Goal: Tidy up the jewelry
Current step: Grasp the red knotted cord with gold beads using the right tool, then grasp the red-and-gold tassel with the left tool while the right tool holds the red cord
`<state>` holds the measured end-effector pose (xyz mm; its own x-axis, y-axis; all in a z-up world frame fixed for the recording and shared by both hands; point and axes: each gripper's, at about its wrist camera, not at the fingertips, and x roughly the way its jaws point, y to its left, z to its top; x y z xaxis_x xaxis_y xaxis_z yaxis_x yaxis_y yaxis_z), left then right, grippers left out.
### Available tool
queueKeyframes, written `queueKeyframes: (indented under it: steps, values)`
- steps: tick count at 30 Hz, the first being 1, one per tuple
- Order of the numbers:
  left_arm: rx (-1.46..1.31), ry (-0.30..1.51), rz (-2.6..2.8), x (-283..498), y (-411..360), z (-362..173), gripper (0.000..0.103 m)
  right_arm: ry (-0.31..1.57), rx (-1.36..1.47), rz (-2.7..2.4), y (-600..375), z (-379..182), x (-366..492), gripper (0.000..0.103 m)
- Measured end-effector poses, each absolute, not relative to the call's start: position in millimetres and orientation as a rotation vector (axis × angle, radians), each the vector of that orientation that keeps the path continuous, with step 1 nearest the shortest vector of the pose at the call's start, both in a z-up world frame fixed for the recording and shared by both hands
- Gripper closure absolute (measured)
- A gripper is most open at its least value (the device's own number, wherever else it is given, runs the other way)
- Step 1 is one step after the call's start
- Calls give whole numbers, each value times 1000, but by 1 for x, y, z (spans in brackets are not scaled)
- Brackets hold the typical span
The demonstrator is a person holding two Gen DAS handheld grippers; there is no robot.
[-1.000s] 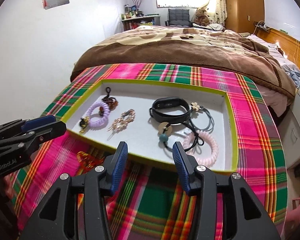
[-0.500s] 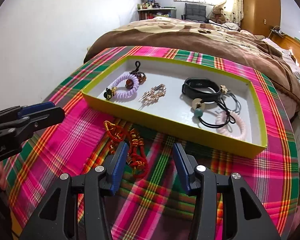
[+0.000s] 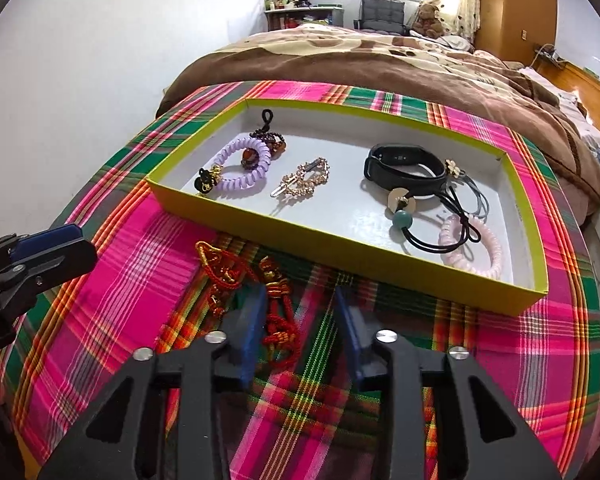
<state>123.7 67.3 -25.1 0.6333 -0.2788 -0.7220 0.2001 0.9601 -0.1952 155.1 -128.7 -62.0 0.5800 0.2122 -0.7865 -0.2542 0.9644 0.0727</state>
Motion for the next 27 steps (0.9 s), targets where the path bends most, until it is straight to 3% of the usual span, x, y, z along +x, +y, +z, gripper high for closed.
queueKeyframes:
  steps: [11, 15, 27]
  values:
    - [-91, 853, -285, 124, 60, -27, 63, 915, -101, 275, -121, -64, 155, 72]
    - [-100, 859, -289, 125, 58, -28, 63, 915, -99, 259, -125, -64, 153, 86]
    - [-111, 897, -330, 132, 38, -37, 63, 918, -27, 217, -153, -62, 148, 88]
